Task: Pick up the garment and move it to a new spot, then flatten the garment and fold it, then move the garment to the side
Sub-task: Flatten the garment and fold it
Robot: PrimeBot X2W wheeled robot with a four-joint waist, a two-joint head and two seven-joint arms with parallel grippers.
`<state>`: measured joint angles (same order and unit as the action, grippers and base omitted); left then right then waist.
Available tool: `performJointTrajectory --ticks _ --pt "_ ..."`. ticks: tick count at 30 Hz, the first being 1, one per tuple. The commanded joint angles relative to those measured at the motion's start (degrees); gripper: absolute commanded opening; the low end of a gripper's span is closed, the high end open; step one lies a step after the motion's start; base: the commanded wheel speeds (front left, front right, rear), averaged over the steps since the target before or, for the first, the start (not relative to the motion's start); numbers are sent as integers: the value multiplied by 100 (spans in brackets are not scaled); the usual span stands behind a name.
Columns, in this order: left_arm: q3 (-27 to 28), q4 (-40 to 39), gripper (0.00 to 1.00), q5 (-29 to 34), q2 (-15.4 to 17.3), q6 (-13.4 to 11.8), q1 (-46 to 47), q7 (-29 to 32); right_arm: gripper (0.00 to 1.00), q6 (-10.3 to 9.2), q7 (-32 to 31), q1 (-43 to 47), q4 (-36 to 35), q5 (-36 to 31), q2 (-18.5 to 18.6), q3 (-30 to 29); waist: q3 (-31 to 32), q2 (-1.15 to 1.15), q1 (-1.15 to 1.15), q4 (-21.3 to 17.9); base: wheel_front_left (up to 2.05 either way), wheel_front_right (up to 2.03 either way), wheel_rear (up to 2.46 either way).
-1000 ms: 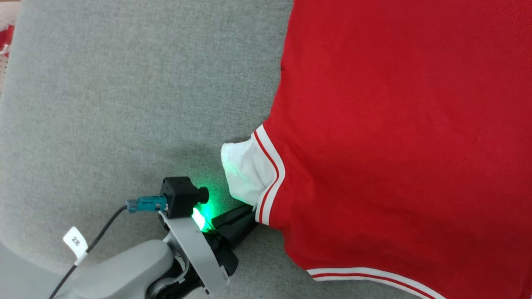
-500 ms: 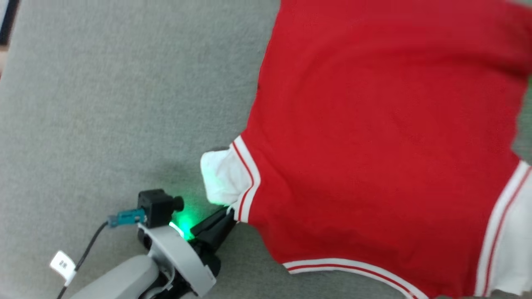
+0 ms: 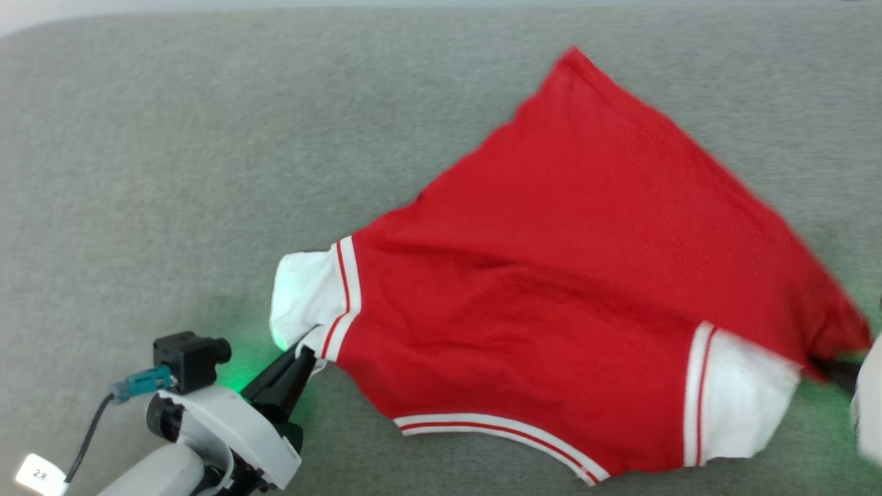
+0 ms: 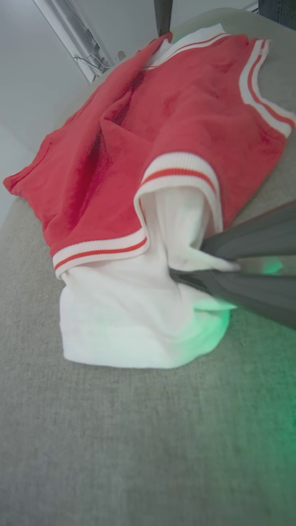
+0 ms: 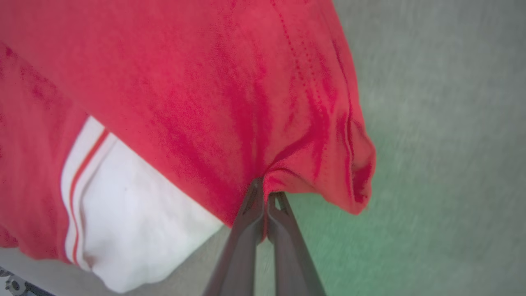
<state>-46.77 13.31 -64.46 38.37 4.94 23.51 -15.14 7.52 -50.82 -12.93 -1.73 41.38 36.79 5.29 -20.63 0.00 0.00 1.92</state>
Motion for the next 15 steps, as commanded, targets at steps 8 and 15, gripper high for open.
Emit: performJointTrajectory --ticks 8,15 --pt "186 -122 0 143 72 -135 -129 5 0 -5 -39 1796 -846 -167 -856 -132 268 0 0 -401 0 0 0" --pt "299 -174 0 103 106 -193 -208 5 20 -5 362 1953 -785 -490 -1240 143 309 0 0 -585 0 0 0"
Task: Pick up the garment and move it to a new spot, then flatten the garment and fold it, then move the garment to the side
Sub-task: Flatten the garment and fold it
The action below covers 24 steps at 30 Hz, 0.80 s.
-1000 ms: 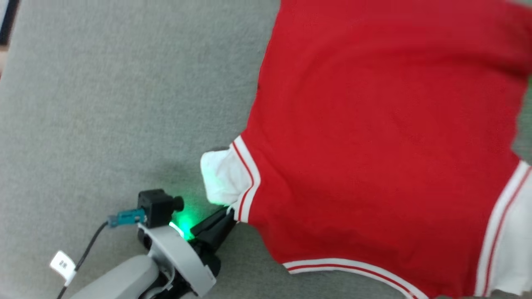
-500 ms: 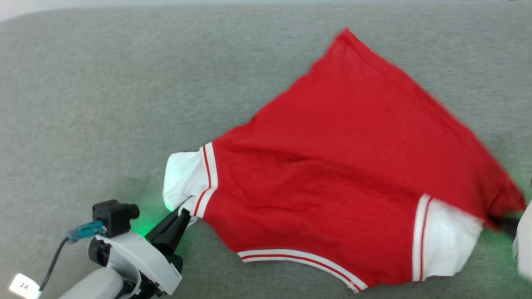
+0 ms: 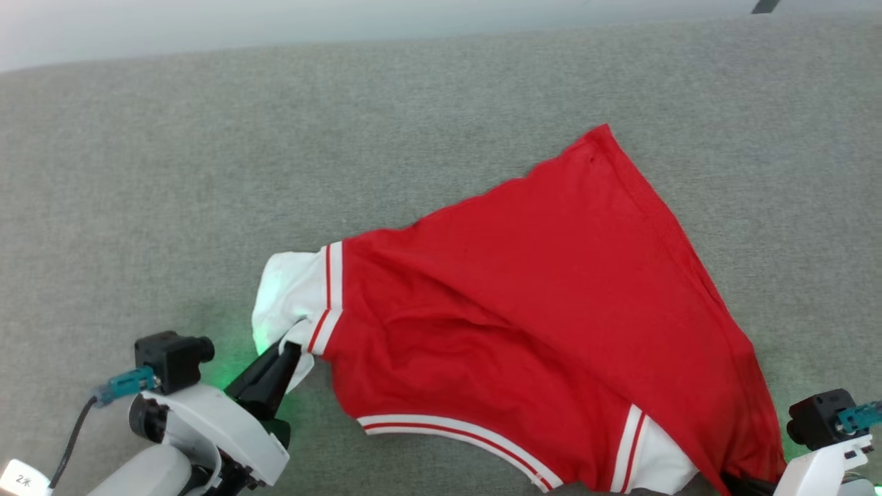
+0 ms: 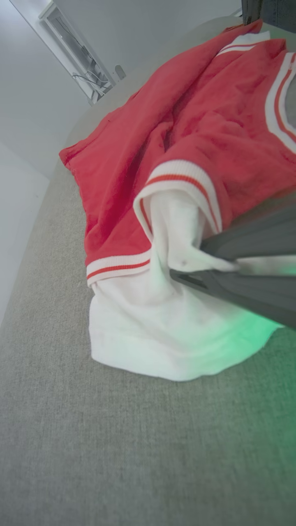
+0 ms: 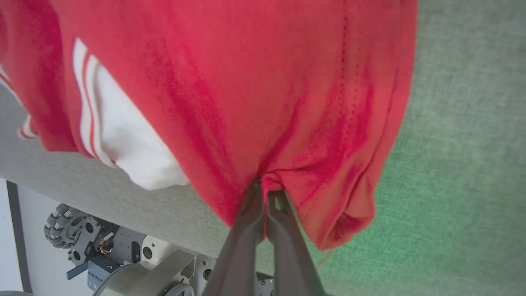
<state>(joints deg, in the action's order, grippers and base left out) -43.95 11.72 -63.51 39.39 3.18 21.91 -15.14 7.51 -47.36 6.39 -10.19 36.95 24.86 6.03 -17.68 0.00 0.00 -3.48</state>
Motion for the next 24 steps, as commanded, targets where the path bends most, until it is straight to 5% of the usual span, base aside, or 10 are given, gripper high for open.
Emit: performJointTrajectory --ticks 1,2,3,17,24 --pt "22 -20 0 13 9 -23 -72 5 36 -4 141 -44 53 -103 -71 76 14 0 0 -71 0 0 0" --pt "17 -26 0 26 12 -36 -86 5 76 -4 258 -104 59 -144 -106 25 13 0 0 -86 0 0 0" --pt "17 -37 0 36 14 -50 -94 5 100 -5 350 -158 42 -195 -96 -25 7 0 0 -98 0 0 0" --pt "42 -114 0 315 -205 -61 37 4 100 -4 -43 -463 -1209 -95 551 -1363 -238 0 0 219 0 0 0" --pt "0 5 0 481 -484 49 246 5 100 -3 219 -2342 -506 -506 743 -824 -438 0 0 626 0 0 0"
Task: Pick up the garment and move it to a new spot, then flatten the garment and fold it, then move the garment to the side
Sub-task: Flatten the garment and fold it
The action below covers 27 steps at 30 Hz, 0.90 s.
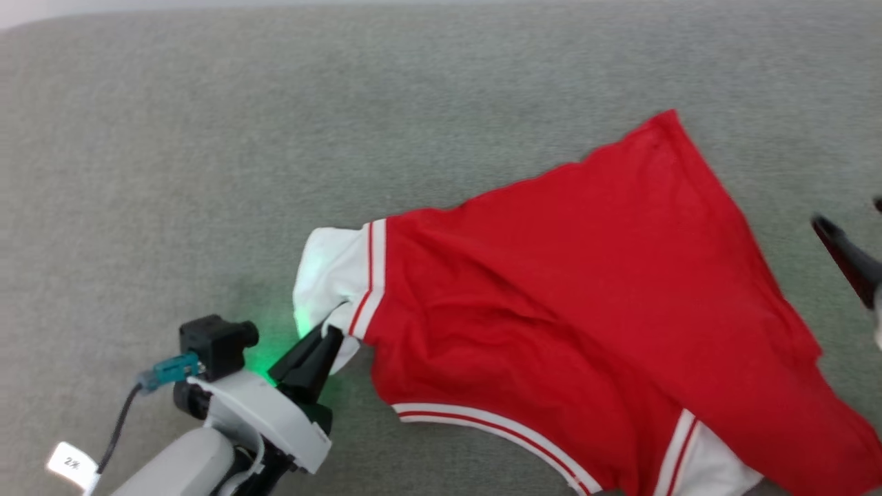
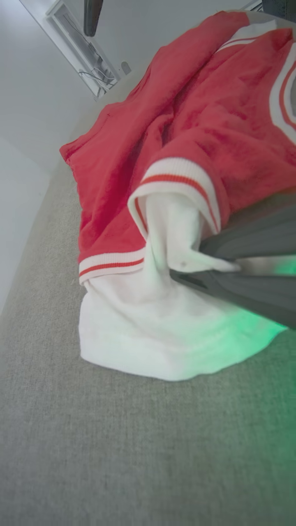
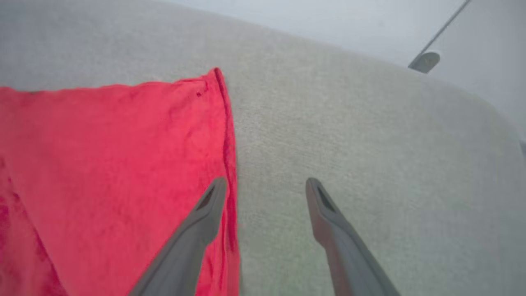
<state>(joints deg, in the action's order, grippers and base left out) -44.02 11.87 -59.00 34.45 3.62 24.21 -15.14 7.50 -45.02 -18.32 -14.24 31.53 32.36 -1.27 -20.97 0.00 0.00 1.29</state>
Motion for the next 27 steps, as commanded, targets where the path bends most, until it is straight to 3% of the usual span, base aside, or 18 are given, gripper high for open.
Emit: performJointTrajectory --ticks 1,9,16,17,18,19,20,22,23,27 --pt "-7 18 0 39 -34 40 44 6 100 -2 41 -166 135 -62 38 150 -136 0 0 213 0 0 0" --pt "-4 233 0 137 -378 206 350 5 100 -2 283 -2232 2139 -402 44 1680 -455 0 0 700 0 0 0" --pt "25 463 0 225 -565 319 473 5 100 -3 91 -3071 3362 -146 110 2576 -625 0 0 891 0 0 0" --pt "34 494 0 209 -585 329 467 6 96 1 14 -3124 3467 -61 133 2685 -625 0 0 894 0 0 0" --pt "46 515 0 180 -595 340 458 7 76 1 -13 -3122 3553 23 129 2775 -622 0 0 892 0 0 0" --pt "56 532 0 156 -595 341 452 7 47 1 -22 -3119 3605 112 126 2859 -614 0 0 885 0 0 0" --pt "74 547 0 133 -589 350 439 7 41 1 -13 -3129 3643 198 138 2943 -598 0 0 868 0 0 0" --pt "87 574 0 136 -548 356 417 8 4 2 27 -3171 3734 333 129 3071 -554 0 0 816 0 0 0" --pt "81 588 0 151 -523 361 425 8 0 2 74 -3181 3785 398 111 3109 -533 0 0 789 0 0 0" --pt "70 614 0 155 -404 375 620 41 0 -2 454 -3391 4008 536 58 3072 -407 0 0 665 0 0 0"
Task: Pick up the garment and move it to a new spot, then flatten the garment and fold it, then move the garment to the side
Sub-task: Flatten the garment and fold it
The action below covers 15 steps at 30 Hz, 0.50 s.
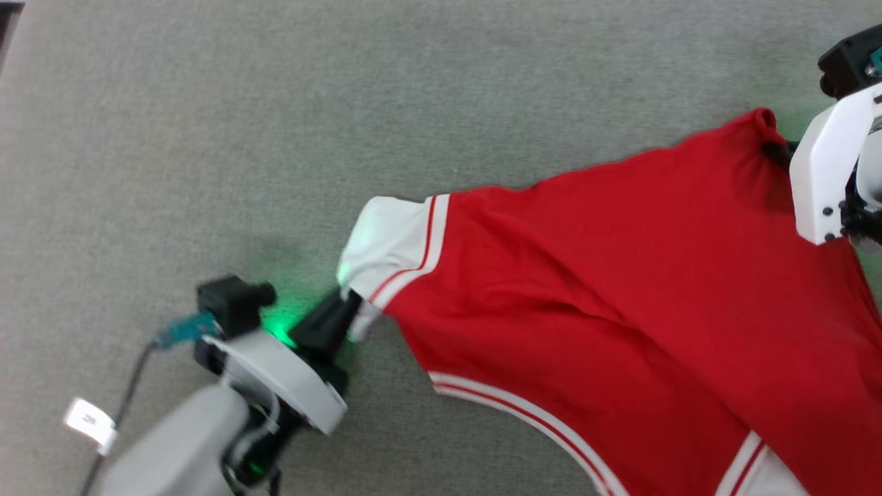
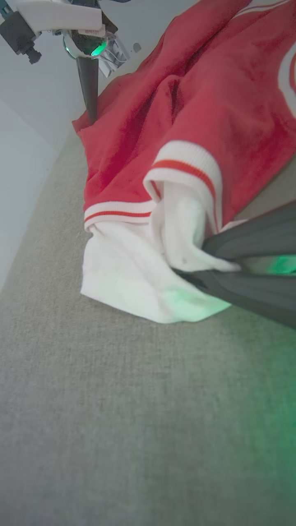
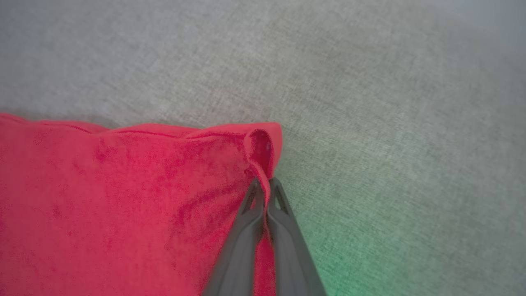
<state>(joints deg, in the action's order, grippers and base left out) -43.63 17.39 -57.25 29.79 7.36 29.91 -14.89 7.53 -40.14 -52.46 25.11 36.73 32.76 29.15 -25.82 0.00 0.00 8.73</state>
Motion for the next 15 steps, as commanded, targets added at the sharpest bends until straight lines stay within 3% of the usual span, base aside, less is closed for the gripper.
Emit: performJointTrajectory --ticks 1,5,10,15 --pt "64 61 0 -69 86 4 135 35 0 -8 98 -55 144 36 -20 -62 107 0 0 -110 0 0 0" --pt "222 51 0 -378 186 12 681 295 0 -7 599 -407 564 73 -368 -479 207 0 0 -293 0 0 0" --pt "141 -193 0 -940 211 15 1909 836 0 -7 1189 -1106 1051 -288 -512 -853 136 0 0 -451 0 0 0" --pt "246 360 0 -1402 205 16 3491 1276 0 -7 1772 -2105 1546 -840 -659 -1309 -55 0 0 -681 0 0 0"
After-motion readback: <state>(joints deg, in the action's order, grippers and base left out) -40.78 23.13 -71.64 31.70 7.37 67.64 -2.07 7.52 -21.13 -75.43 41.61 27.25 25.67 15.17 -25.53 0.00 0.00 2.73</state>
